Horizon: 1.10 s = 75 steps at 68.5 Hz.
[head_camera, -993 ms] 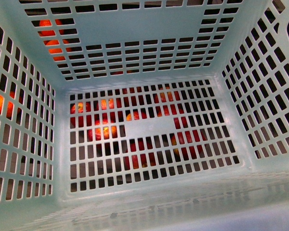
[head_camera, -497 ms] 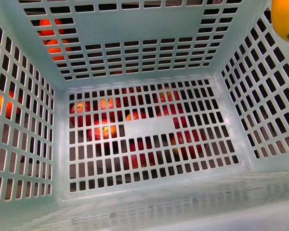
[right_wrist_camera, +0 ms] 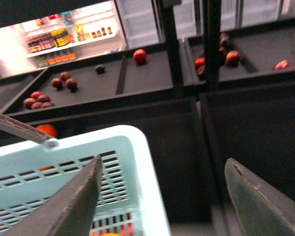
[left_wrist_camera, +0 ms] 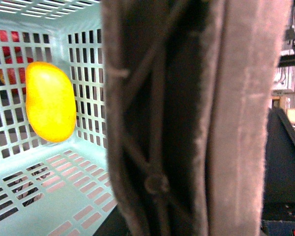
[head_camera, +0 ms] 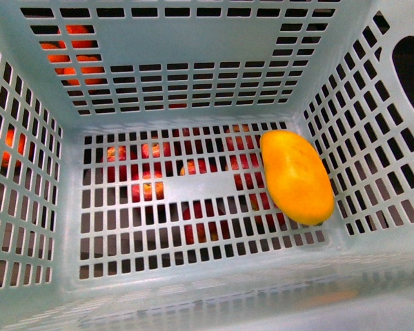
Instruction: Pick mango and avocado into basket
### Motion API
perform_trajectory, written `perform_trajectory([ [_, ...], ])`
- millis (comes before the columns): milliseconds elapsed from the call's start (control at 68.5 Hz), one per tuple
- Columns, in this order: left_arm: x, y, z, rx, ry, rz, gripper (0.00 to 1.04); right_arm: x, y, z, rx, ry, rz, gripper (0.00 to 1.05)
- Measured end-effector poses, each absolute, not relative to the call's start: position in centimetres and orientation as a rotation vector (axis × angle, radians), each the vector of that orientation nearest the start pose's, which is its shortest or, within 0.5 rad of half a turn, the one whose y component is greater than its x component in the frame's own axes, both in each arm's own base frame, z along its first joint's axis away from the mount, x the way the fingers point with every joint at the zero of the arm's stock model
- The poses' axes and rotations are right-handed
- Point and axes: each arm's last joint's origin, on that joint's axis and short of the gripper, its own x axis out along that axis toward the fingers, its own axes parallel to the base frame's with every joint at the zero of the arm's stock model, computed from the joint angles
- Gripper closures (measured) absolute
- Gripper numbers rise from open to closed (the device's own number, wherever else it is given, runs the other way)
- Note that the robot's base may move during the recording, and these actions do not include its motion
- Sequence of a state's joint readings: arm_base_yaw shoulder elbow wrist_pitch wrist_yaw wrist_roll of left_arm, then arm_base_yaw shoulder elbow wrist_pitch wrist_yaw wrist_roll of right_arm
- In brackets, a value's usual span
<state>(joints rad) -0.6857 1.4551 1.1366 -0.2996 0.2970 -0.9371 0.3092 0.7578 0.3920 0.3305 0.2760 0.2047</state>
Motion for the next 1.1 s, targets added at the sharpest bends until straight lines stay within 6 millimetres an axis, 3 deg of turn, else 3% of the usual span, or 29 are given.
perform_trajectory([
  [204,24.1,-20.8,29.1,-0.708,1.019,-0.582,0.91,13.6,0.6,22.1,0.041,0.021,0.025,0.66],
  [424,24.1,-20.9,29.1,-0.71,1.022,-0.584,0.91,12.6,0.1,20.4,0.007,0.008,0.003,1.03],
  [993,24.1,-20.8,29.1,-0.708,1.019,-0.581,0.91,12.4,0.0,20.1,0.006,0.006,0.003,0.11],
  [1095,24.1,-20.9,29.1,-0.707,1.02,-0.584,0.91,12.4,0.0,20.1,0.007,0.005,-0.002,0.09],
])
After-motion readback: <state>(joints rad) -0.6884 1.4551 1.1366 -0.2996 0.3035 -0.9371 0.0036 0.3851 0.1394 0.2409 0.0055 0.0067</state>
